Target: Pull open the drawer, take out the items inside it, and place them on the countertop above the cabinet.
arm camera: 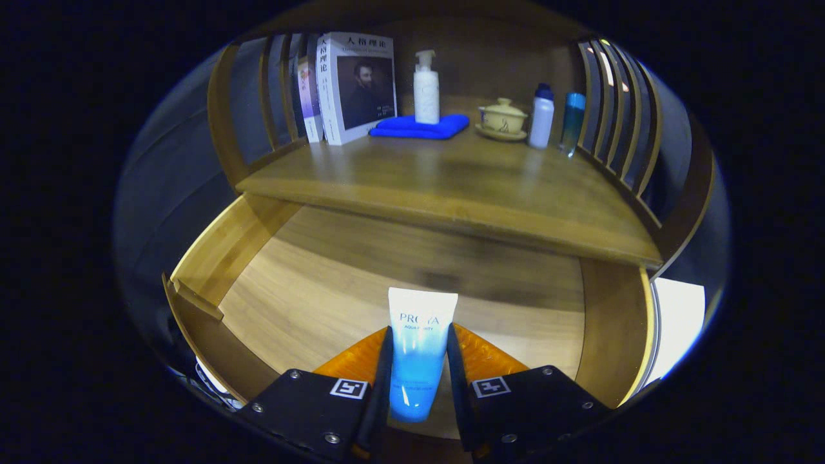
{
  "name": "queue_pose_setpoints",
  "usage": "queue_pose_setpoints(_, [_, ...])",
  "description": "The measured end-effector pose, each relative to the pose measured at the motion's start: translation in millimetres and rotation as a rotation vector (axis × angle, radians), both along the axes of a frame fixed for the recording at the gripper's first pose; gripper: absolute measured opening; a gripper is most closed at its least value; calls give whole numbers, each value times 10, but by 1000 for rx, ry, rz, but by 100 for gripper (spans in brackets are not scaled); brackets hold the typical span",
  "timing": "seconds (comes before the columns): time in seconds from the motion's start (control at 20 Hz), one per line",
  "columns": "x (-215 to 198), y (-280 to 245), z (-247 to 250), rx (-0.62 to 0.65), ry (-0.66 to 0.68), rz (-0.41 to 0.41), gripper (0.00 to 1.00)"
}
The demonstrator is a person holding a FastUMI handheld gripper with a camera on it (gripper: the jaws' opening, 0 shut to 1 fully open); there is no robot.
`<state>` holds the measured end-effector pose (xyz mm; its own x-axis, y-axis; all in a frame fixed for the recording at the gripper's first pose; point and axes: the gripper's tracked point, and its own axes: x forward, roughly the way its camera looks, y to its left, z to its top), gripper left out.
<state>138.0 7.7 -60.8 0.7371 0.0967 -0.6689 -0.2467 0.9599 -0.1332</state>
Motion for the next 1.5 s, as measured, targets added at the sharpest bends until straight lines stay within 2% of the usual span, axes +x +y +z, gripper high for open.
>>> queue_pose_setpoints(0.45, [108, 180, 547, 40, -128, 52, 45])
queue_pose_setpoints(0.7, [261, 290, 932, 82, -195, 54, 45])
queue_pose_setpoints(1.25, [996, 337, 1513, 129, -320, -54, 46])
queue_pose_setpoints(1.5, [1336, 317, 1419, 129, -315, -119, 47])
